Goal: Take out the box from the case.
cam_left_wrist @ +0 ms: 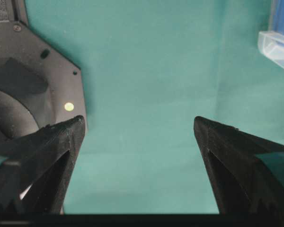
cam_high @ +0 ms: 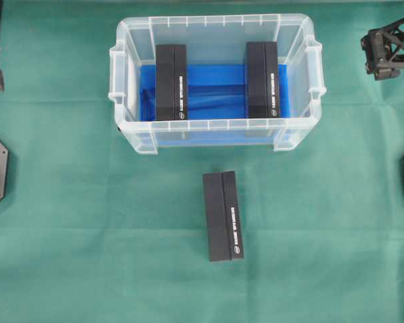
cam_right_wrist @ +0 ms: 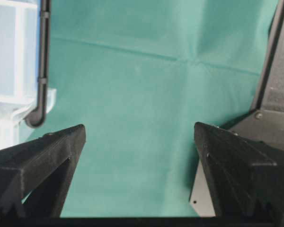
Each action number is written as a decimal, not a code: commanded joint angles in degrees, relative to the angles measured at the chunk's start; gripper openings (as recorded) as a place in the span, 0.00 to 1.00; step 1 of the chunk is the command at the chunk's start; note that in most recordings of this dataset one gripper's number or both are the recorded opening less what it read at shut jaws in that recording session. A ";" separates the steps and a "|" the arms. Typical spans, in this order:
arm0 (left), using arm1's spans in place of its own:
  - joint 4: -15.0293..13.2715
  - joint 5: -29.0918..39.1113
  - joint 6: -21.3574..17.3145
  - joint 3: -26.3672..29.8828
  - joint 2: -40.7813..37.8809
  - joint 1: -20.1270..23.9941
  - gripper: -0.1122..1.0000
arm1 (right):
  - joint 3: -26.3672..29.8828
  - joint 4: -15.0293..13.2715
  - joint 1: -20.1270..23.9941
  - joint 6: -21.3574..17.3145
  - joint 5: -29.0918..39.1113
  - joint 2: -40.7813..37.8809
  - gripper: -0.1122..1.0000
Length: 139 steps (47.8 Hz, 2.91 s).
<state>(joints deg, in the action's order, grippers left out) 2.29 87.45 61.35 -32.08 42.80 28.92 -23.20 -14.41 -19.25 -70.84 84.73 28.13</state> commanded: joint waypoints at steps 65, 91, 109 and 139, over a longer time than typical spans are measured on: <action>0.00 -6.42 1.93 10.81 -14.59 -5.01 0.97 | 0.44 -0.18 -0.26 0.09 -3.52 0.62 0.94; 0.53 -6.77 5.36 32.87 -34.45 -11.34 0.97 | 0.35 -0.18 -0.26 0.53 -3.87 0.62 0.93; 0.62 -6.42 6.68 45.18 -44.91 -13.10 0.97 | 0.35 -0.18 -0.18 0.62 -5.36 0.53 0.92; 3.34 -6.15 7.38 45.18 -46.32 -13.54 0.97 | 0.09 -0.18 -0.18 0.62 -7.38 0.53 0.92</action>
<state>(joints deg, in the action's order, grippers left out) 4.92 81.30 68.64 12.39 -4.39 15.47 -23.64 -14.41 -19.42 -70.22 77.70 28.13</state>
